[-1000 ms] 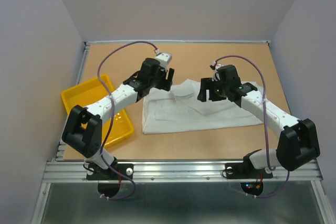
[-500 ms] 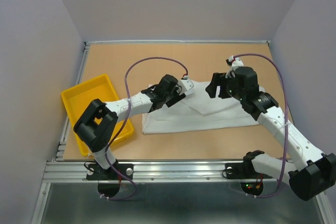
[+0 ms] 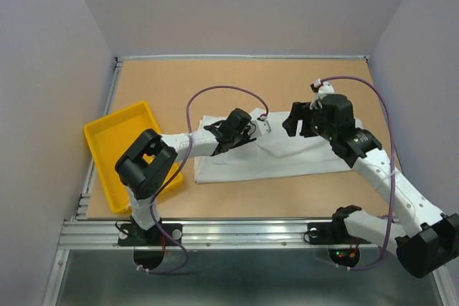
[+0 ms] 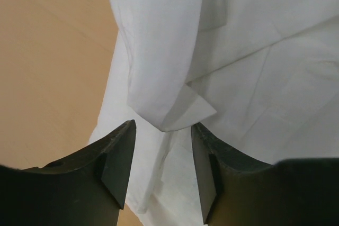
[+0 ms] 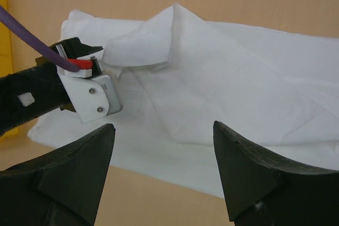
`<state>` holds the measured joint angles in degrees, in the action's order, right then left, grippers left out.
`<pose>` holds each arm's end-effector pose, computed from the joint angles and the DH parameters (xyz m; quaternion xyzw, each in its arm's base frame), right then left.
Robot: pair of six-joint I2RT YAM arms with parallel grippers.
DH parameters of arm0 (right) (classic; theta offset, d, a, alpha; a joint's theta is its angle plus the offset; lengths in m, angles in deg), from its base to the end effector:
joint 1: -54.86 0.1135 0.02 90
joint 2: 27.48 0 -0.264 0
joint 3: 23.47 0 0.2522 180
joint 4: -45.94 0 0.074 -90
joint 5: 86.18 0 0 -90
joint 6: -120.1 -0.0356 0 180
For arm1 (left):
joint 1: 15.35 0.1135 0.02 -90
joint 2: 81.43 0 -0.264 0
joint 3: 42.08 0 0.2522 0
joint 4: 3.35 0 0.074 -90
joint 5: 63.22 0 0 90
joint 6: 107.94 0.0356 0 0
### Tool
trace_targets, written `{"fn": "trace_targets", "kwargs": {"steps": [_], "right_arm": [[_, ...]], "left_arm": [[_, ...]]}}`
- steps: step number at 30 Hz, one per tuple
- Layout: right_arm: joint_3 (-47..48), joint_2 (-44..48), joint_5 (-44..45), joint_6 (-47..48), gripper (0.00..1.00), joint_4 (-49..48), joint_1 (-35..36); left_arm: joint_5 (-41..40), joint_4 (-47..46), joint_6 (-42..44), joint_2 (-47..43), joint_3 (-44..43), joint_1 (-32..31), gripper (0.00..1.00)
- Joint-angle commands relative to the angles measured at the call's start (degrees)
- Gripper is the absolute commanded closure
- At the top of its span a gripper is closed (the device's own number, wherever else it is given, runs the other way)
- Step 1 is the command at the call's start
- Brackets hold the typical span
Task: Fold and stack the long sleeve shirts
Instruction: Fold the shirt
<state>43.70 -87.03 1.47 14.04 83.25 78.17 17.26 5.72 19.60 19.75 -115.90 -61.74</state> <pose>0.2119 0.0929 0.3203 -0.0649 0.8621 0.1859 0.4669 0.2684 -0.2732 0.1918 0.5671 0.6865 0.0392 0.4535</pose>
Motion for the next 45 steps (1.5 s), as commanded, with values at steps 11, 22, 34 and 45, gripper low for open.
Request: {"fn": "trace_targets", "kwargs": {"steps": [11,22,34,45], "right_arm": [[-1.55,3.12,2.09,0.32,0.2,-0.35,-0.02],[-1.38,4.09,5.87,0.76,0.2,0.09,-0.02],[-2.08,5.5,5.78,0.85,0.2,0.53,-0.02],[-1.55,5.85,5.86,1.46,0.2,0.79,-0.02]], "left_arm": [[1.95,-0.76,0.7,1.65,-5.51,-0.37,0.84],[6.18,0.47,-5.64,-4.07,-4.81,-0.28,0.99],[3.01,2.4,2.01,-2.48,-2.62,-0.37,0.3],[6.35,-9.19,9.57,-8.11,7.14,-0.28,0.22]]}}
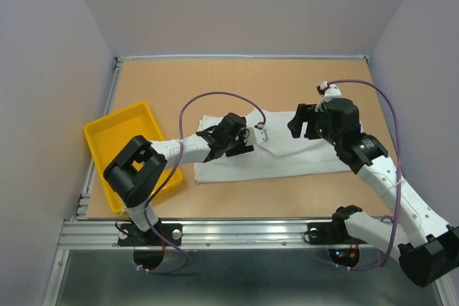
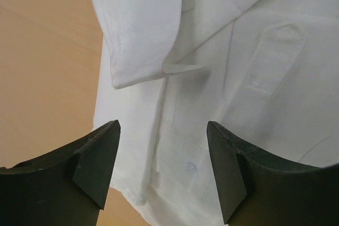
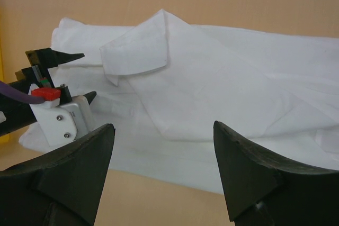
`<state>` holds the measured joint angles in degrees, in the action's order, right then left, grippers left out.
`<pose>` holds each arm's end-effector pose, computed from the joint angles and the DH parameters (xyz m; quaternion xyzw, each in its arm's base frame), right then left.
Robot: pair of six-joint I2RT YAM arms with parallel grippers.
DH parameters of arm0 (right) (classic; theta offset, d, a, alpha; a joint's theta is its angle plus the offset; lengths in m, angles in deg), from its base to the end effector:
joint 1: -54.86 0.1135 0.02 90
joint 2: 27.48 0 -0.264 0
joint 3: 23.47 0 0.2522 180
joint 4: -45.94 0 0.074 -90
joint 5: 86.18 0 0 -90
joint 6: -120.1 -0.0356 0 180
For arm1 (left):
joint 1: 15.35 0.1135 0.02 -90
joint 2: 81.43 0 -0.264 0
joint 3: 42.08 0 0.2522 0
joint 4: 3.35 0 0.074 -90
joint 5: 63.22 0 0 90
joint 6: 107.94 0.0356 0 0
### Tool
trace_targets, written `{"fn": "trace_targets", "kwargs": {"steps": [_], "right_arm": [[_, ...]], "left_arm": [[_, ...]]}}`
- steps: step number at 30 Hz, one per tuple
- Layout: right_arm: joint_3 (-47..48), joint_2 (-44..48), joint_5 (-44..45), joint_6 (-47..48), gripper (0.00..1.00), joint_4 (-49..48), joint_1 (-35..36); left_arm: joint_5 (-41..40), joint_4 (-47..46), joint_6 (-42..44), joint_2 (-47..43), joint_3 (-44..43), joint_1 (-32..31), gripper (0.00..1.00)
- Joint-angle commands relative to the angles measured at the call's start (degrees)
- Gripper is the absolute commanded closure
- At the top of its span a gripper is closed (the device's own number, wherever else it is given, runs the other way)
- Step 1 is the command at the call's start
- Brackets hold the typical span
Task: Fold and stack the long sleeve shirts
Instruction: Fold the shirt
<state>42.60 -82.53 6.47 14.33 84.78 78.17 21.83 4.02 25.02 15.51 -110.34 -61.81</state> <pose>0.1965 0.0829 0.3270 -0.0444 0.8551 0.1540 0.4931 0.2514 -0.2601 0.1901 0.6125 0.6465 0.0246 0.4541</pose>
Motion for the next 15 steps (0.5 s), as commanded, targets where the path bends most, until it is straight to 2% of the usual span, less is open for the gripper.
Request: {"fn": "trace_targets", "kwargs": {"steps": [1,8,15], "right_arm": [[-0.46,1.43,0.95,1.35,0.2,-0.65,-0.02],[-0.11,1.35,1.47,1.53,0.2,0.05,-0.02],[0.68,1.26,2.44,1.88,0.2,0.67,-0.02]], "left_arm": [[1.79,-8.36,4.5,-3.87,1.76,-0.13,0.22],[4.24,-12.59,8.89,-2.64,1.77,-0.21,0.22],[8.9,-11.02,10.74,1.31,-0.95,-0.21,0.25]]}}
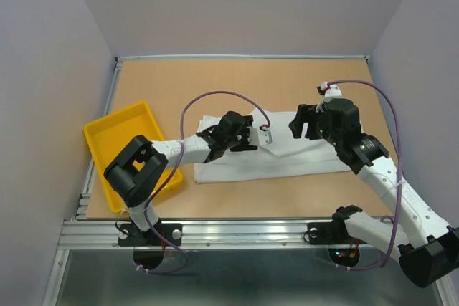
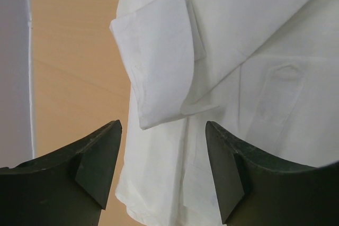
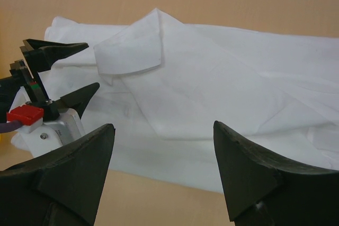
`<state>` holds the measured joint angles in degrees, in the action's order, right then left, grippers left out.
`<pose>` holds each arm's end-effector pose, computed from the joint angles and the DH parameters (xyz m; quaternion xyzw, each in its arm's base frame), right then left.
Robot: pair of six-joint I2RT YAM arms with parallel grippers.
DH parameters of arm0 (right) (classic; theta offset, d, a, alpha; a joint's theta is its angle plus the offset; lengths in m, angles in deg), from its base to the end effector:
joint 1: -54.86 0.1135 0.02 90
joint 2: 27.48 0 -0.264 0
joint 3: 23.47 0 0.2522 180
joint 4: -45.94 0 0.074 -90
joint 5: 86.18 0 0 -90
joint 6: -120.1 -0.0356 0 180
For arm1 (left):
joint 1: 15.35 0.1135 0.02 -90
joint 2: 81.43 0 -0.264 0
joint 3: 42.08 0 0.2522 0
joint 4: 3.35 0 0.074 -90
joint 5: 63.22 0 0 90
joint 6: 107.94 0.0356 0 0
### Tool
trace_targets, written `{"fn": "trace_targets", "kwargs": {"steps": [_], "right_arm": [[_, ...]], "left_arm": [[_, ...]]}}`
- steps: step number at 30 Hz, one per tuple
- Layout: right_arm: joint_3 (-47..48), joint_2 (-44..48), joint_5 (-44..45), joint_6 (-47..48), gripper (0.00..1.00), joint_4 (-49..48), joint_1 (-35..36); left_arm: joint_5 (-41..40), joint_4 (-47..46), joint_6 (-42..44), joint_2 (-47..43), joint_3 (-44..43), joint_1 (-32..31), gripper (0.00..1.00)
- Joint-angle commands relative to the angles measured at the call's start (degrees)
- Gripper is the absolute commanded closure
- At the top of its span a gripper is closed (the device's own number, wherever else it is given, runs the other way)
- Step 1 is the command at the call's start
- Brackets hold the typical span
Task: Fold and stack the long sleeve shirts
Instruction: Fold the shirt
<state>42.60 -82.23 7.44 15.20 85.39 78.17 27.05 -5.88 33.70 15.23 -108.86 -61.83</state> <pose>0.1951 0.0816 0.3270 -0.0467 0.8562 0.1426 0.4944 0.2524 -0.2660 0.1997 0.6461 0.5588 0.0214 0.5195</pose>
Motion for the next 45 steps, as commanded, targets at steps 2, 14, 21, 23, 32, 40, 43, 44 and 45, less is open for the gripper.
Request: {"fn": "trace_targets", "kwargs": {"steps": [2,14,21,23,32,40,43,44,45], "right_arm": [[0.77,0.95,1.66,1.1,0.2,0.23,-0.02],[1.12,1.04,2.18,1.01,0.2,0.85,-0.02],[1.3,1.65,2.54,1.1,0.2,1.03,-0.02],[1.3,1.83,2.88,0.92,0.2,1.03,-0.02],[1.74,3.41,4.82,-0.4,0.2,1.03,-0.02],[1.04,3.06,6.84,-3.82,0.2,0.94,-0.02],[0.86,2.8,6.84,-4.87,0.2,0.94,0.07],[0.77,2.8,7.02,-4.88,0.2,0.94,-0.11],[0.68,2.8,6.93,-5.05,0.2,0.94,-0.02]], "left_arm": [[4.38,-0.15,2.41,2.39,-3.32,-0.1,0.27],[5.87,4.95,2.6,6.43,-8.24,-0.02,0.71],[7.29,6.27,-0.83,5.21,-9.03,0.25,0.91],[6.93,6.62,-2.76,4.33,-9.39,0.25,0.97],[2.63,12.15,-35.0,-2.17,-16.94,0.86,1.0],[4.39,20.24,-66.63,-11.92,-17.57,1.13,1.0],[3.59,21.3,-79.99,-15.35,-13.89,2.35,1.0],[3.42,21.13,-85.77,-16.23,-12.65,2.36,1.0],[2.98,20.08,-88.35,-18.24,-11.25,2.36,1.0]]}}
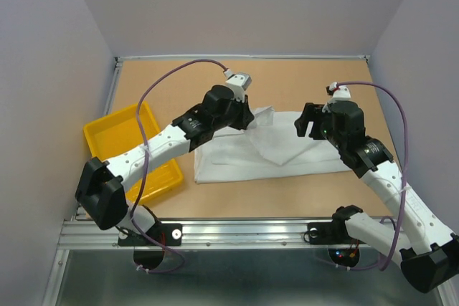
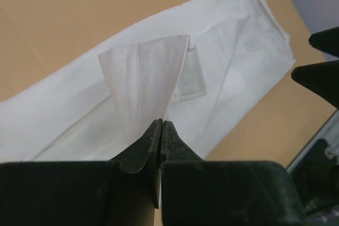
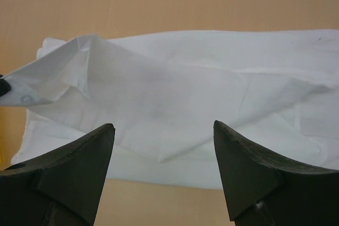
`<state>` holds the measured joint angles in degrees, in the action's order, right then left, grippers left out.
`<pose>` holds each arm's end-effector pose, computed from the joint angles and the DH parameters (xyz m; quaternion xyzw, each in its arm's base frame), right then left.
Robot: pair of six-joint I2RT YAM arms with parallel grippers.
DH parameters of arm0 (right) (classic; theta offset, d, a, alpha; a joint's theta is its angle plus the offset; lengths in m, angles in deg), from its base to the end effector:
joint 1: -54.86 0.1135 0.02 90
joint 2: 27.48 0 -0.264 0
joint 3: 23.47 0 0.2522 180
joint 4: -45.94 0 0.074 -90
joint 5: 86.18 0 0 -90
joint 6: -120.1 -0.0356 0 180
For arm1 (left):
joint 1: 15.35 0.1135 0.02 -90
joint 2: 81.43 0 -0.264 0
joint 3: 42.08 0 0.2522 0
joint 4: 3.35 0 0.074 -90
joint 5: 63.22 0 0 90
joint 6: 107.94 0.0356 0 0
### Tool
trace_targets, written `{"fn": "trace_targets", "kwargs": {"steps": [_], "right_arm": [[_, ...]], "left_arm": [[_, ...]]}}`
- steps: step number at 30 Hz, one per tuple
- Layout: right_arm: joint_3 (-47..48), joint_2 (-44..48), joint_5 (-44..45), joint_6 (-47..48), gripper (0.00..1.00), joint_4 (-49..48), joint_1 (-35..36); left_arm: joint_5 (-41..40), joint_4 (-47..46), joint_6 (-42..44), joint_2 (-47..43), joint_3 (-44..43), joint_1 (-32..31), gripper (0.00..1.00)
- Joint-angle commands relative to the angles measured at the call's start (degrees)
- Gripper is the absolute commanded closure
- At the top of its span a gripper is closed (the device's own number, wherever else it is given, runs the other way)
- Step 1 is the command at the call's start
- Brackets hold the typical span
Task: Fold and stack the long sleeve shirts
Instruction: Fold the shirt
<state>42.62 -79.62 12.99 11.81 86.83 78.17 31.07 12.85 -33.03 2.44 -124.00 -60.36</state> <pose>0.1860 0.0739 0.3333 0.0046 0.8507 0.1214 0.5115 0.2441 -0.2479 0.3333 0.2301 0.7761 -0.3198 0.4923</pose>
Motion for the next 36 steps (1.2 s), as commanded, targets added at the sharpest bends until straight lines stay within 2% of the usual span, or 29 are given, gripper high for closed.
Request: {"fn": "trace_targets", "kwargs": {"steps": [1,3,6,10,11,13,17,19,22,25,26,31,35,36], "right_arm": [[0.49,0.02,1.38,-1.93,0.2,-0.5,-0.02],[0.05,0.02,1.73,-2.28,0.2,-0.5,-0.02],[-0.74,-0.42,1.82,-3.42,0.2,-0.5,-0.02],[-1.62,-1.56,1.64,-4.65,0.2,-0.5,-0.02],[-1.97,-1.56,1.9,-4.83,0.2,-0.59,-0.02],[-2.15,-2.17,1.82,-5.18,0.2,-0.5,-0.02],[-2.15,-3.76,1.2,-5.71,0.2,-0.5,-0.02],[-2.41,-4.55,1.29,-6.23,0.2,-0.42,-0.11],[-2.68,-4.99,1.2,-6.85,0.2,-0.5,-0.11],[-2.68,-5.6,0.33,-7.03,0.2,-0.5,-0.11],[-2.68,-5.95,0.24,-7.03,0.2,-0.5,-0.11],[-2.5,-6.57,-0.38,-6.77,0.2,-0.59,-0.11],[-2.59,-6.57,-1.43,-6.77,0.2,-0.68,-0.02],[-2.85,-6.57,-1.43,-6.68,0.2,-0.68,-0.11]], "left_arm": [[-1.48,0.47,-24.26,-6.61,7.57,0.89,1.0],[-3.85,-3.46,-30.92,-9.07,11.89,0.81,1.0],[-9.47,-6.82,-36.56,-13.46,20.93,1.15,1.0],[-15.79,-7.1,-41.41,-16.01,25.79,1.42,0.98],[-17.98,-7.1,-44.64,-16.63,28.23,1.77,0.88],[-19.41,-7.36,-47.73,-18.65,31.93,2.21,0.84],[-20.46,-9.2,-53.72,-22.52,37.3,4.75,0.64],[-20.82,-9.2,-53.9,-25.5,39.23,5.11,0.53],[-21.43,-5.88,-53.55,-29.02,40.03,5.99,0.45],[-21.0,-4.46,-51.36,-31.93,41.79,6.25,0.22],[-19.78,-4.72,-50.48,-32.19,42.05,6.34,0.2],[-16.87,-4.9,-46.44,-26.42,40.57,6.96,0.21],[-17.12,-4.55,-40.04,-19.03,36.53,8.01,0.4],[-17.3,-4.81,-38.62,-16.4,35.82,8.19,0.4]]}}
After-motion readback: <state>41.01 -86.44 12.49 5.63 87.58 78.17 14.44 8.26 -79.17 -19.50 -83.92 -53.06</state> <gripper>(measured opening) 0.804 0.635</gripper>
